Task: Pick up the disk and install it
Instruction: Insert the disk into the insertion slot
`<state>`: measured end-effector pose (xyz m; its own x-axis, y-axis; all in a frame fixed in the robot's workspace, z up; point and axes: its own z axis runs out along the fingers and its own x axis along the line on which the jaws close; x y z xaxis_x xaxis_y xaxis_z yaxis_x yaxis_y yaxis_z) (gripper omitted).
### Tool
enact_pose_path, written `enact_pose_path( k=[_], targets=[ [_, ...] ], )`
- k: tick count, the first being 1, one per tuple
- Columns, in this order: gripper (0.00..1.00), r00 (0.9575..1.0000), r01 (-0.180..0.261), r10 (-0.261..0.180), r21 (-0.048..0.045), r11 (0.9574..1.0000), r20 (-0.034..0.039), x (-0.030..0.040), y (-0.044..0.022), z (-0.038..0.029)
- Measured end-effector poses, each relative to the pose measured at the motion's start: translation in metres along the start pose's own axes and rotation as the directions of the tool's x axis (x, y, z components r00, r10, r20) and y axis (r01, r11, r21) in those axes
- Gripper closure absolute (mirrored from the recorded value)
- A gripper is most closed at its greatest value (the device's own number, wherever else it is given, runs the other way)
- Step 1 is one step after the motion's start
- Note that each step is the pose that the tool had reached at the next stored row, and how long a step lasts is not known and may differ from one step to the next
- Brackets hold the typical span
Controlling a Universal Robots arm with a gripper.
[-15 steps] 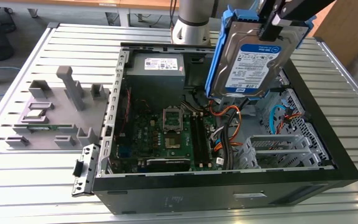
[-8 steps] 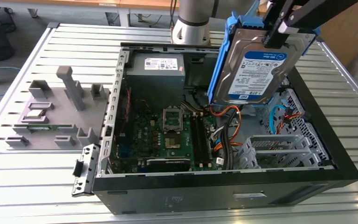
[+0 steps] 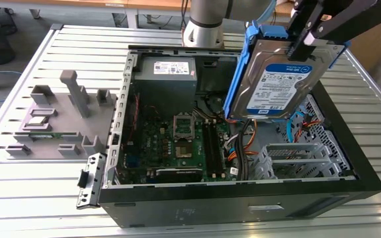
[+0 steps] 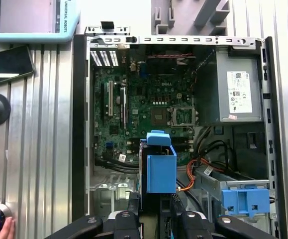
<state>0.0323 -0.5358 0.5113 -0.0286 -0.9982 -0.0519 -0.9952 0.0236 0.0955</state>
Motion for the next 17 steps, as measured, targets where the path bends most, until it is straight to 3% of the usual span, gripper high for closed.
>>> enact_pose_path(
  k=[8, 17],
  targets=[
    [0.65, 1.0000, -0.004, 0.004, 0.0000, 1.0000, -0.0027, 0.0073, -0.0077, -0.0010],
    [0.65, 1.0000, -0.006, 0.006, -0.0014, 1.0000, -0.0076, 0.0094, -0.0302, -0.0030]
  ],
)
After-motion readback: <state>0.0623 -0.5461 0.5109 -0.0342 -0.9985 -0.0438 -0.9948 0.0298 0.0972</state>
